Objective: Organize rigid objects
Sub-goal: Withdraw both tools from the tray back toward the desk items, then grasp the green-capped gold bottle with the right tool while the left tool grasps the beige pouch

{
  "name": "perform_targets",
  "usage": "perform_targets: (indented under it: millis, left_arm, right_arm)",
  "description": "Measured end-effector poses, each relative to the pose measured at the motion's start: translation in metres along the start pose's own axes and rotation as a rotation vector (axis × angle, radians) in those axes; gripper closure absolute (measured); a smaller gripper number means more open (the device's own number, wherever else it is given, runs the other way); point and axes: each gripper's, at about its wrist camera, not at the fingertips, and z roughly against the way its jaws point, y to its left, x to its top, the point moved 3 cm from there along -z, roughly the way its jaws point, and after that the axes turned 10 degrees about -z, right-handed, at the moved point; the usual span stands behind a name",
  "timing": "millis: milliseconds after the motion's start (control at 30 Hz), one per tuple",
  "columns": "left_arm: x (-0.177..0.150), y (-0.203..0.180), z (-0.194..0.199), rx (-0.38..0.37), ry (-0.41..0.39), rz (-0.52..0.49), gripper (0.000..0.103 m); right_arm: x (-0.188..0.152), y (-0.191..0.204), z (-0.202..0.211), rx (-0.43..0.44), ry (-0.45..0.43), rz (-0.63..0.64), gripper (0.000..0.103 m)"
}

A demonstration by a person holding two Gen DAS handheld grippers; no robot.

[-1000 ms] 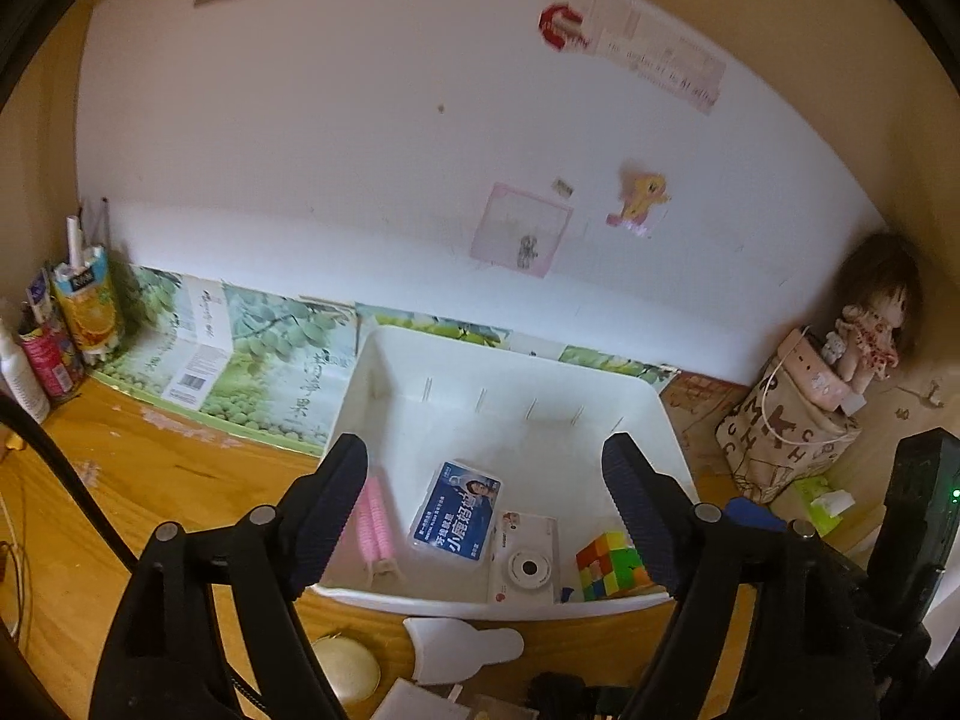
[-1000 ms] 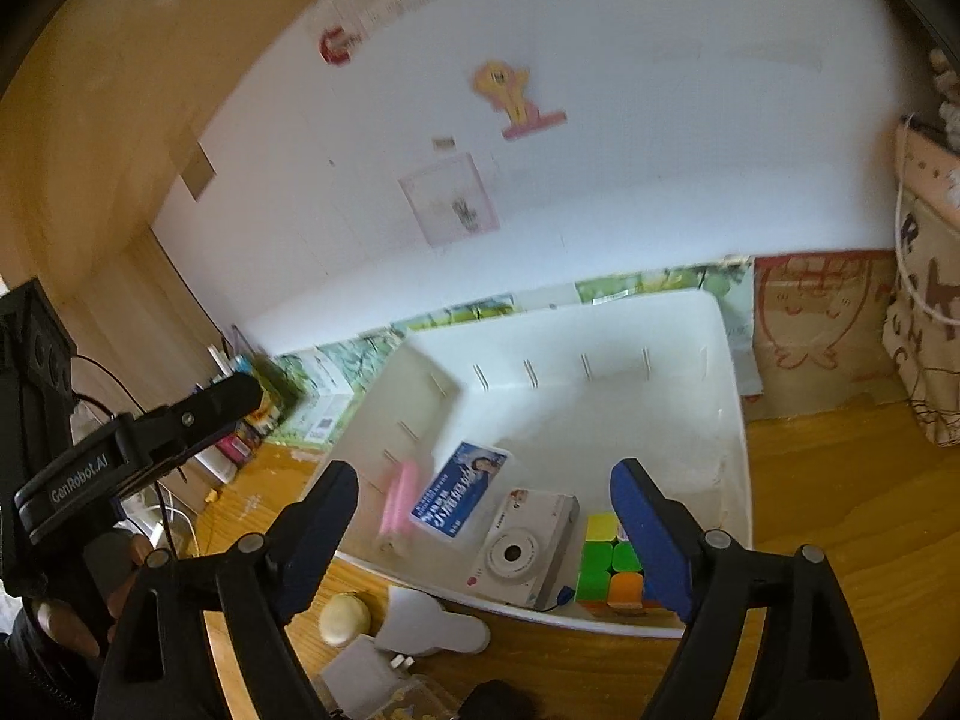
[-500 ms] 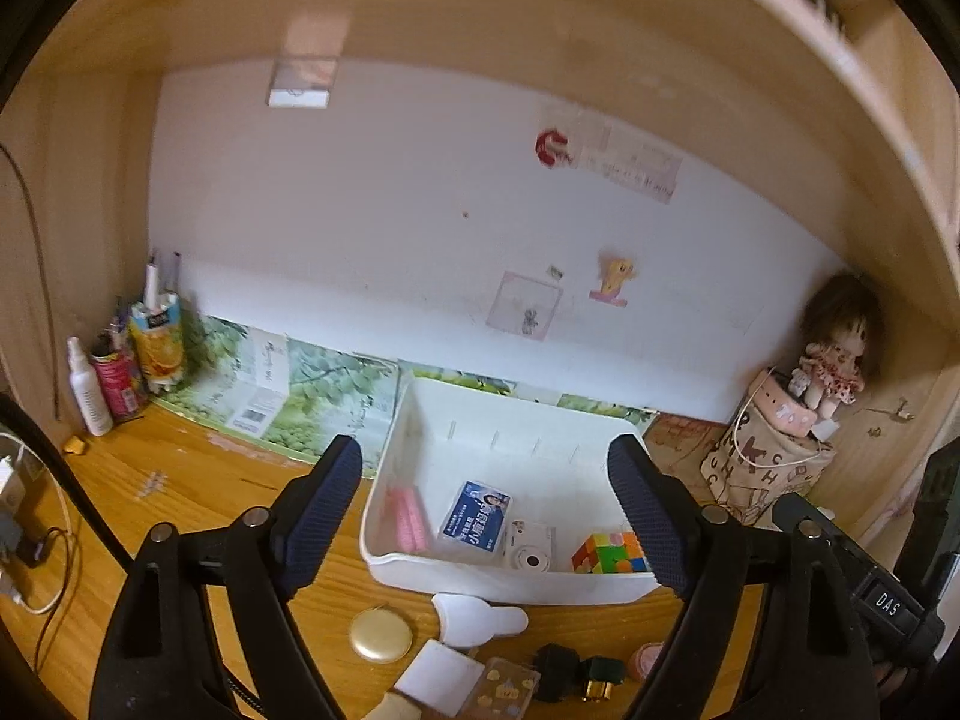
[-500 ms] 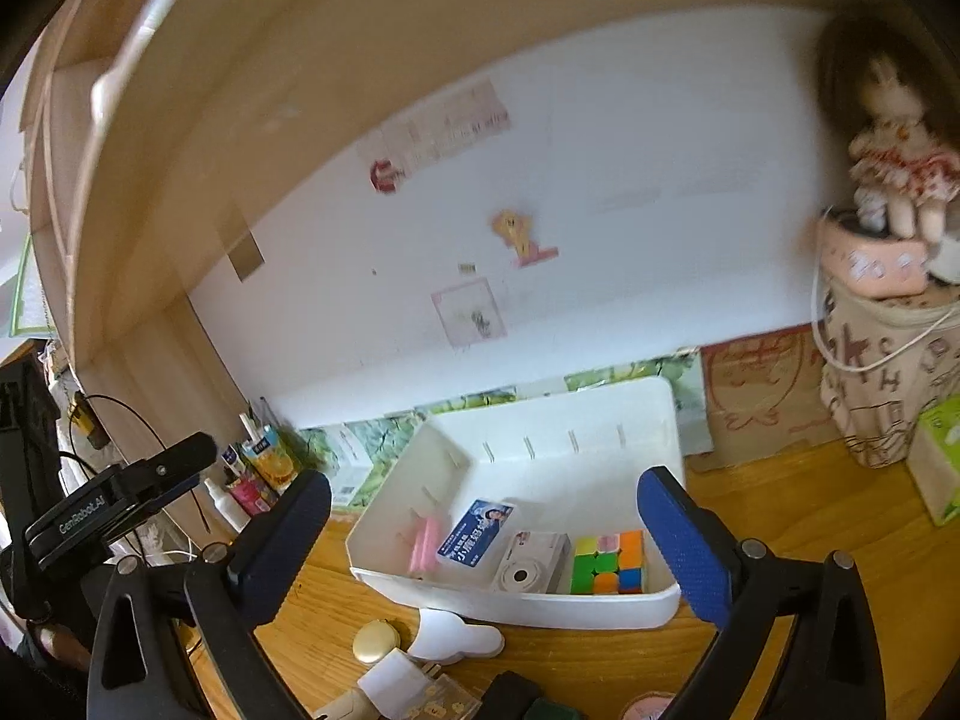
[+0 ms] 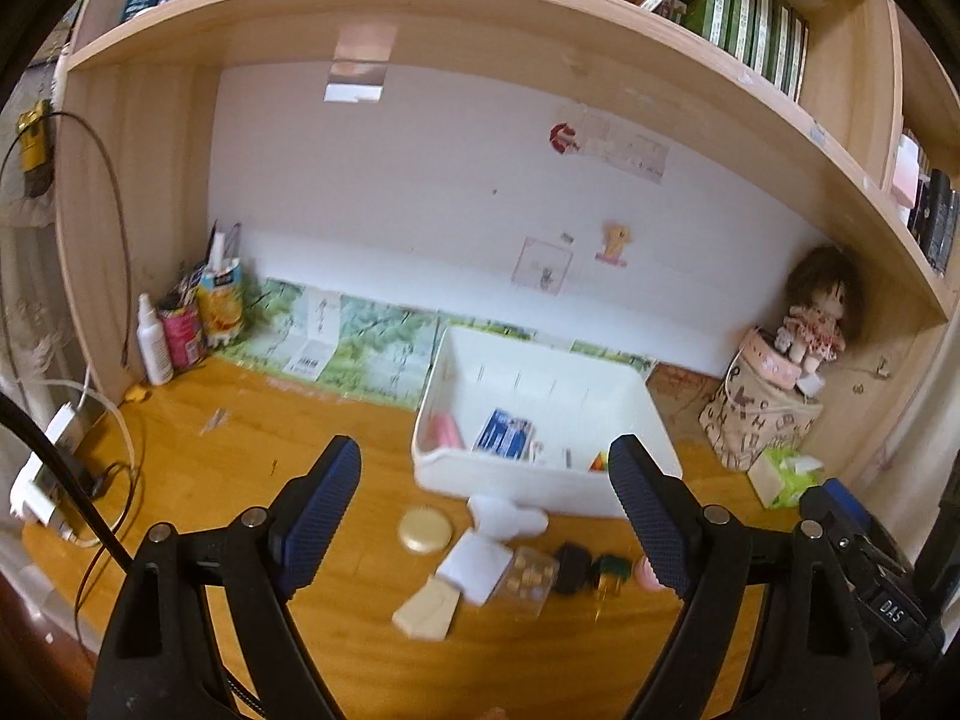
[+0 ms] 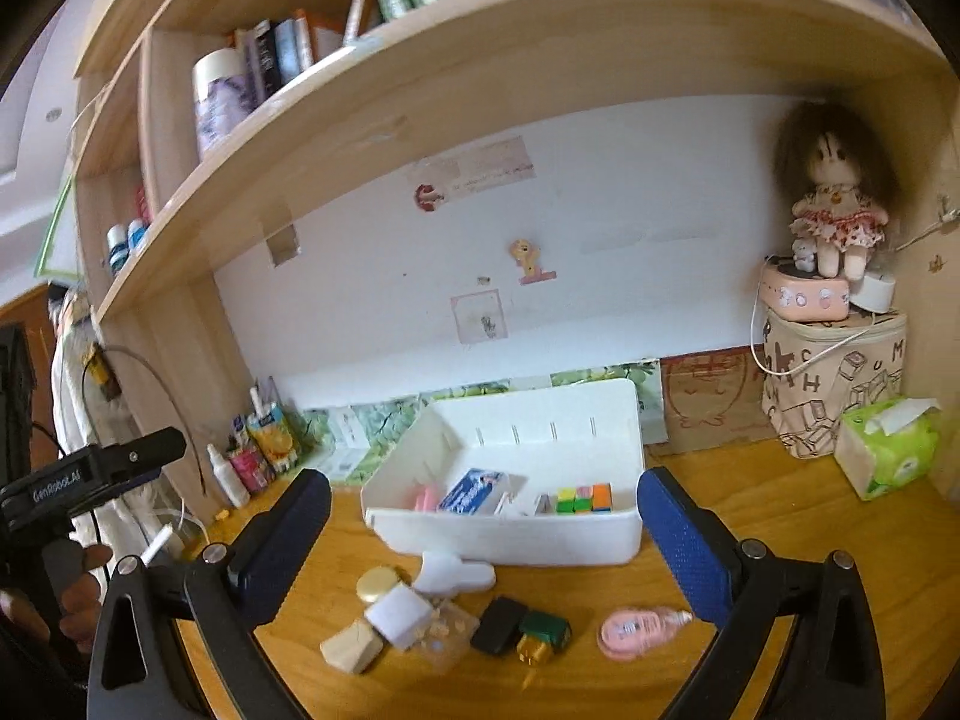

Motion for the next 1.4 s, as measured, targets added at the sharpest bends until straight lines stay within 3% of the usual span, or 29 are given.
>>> perform_targets:
  millis: [333, 567, 767, 1000, 1400]
  left_arm:
    - [-0.040, 0.014, 0.014, 0.023, 0.112, 0.047, 0.016]
    - [-0.060, 0.027, 0.020, 0.067, 0.176, 0.056, 0.016]
    - [-0.084, 0.038, 0.010, 0.082, 0.301, 0.076, 0.016]
    - [-0.103, 0.039, -0.016, 0.058, 0.452, 0.036, 0.016]
    - [-0.100, 0.015, -0.085, -0.088, 0.656, -0.156, 0.016]
  right_arm:
    - [-0.037, 0.022, 0.029, -0.003, 0.002, 0.077, 0.001]
    - [-0.071, 0.025, 0.022, 0.008, 0.090, 0.066, 0.001]
    - [-0.092, 0.024, 0.009, -0.007, 0.157, 0.028, 0.001]
    - [-0.114, 0.011, -0.014, -0.062, 0.237, -0.045, 0.001]
    - [-0.123, -0.022, -0.057, -0.219, 0.290, -0.228, 0.001]
